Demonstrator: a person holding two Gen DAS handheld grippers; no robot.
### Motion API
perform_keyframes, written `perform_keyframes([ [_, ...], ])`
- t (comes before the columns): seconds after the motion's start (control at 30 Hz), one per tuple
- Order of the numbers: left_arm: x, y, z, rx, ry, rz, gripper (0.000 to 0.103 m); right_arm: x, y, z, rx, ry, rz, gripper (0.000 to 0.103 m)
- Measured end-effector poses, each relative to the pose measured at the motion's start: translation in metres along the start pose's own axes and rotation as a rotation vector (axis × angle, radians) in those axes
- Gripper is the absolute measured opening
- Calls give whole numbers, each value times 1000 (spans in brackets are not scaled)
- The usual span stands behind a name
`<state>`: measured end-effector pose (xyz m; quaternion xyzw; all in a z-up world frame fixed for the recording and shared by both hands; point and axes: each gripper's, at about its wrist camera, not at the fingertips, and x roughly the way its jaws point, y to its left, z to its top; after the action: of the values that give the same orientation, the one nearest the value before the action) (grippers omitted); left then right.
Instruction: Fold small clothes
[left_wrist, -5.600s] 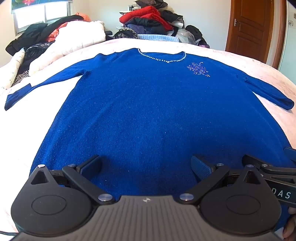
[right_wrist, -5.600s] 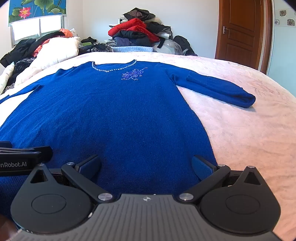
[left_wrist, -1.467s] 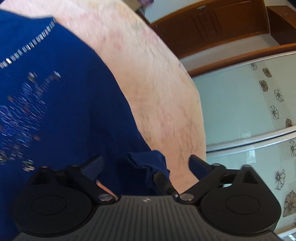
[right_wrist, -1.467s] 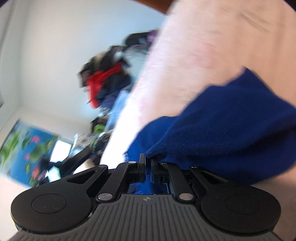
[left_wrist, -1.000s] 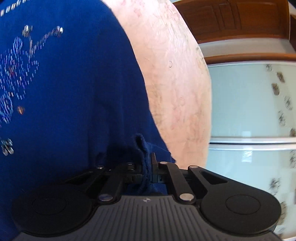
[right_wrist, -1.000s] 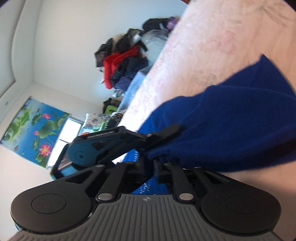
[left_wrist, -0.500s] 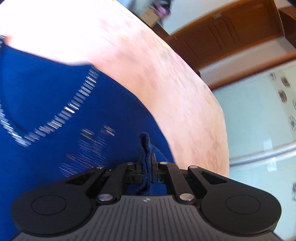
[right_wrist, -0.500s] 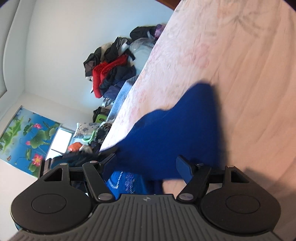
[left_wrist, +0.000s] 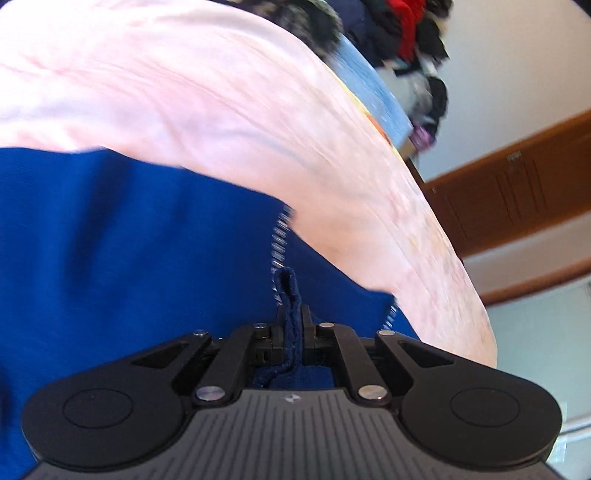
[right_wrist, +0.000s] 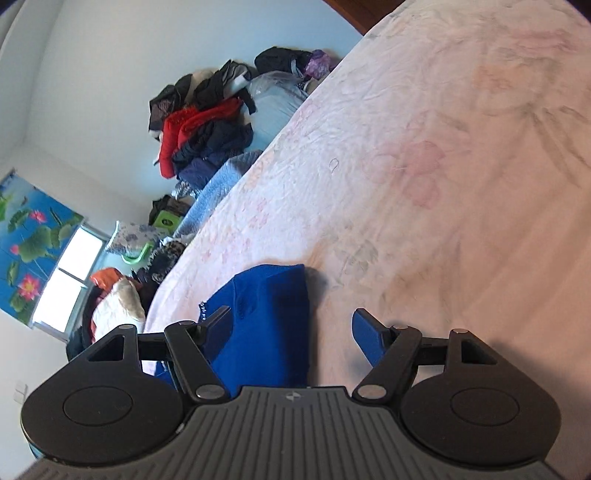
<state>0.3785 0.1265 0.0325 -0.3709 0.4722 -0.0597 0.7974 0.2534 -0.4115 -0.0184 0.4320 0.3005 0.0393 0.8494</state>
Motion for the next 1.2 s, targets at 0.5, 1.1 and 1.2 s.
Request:
perform_keyframes([
  [0.5, -56, 99, 37, -161, -117, 59, 5, 105, 57, 18, -176, 176, -66, 71],
  [1.1, -55, 115, 32, -159, -99, 98, 5, 148, 81, 14, -315, 326, -18, 10],
  [1.2, -56, 114, 32, -141, -101, 129, 5, 135, 101, 22, -389, 293, 9, 7],
])
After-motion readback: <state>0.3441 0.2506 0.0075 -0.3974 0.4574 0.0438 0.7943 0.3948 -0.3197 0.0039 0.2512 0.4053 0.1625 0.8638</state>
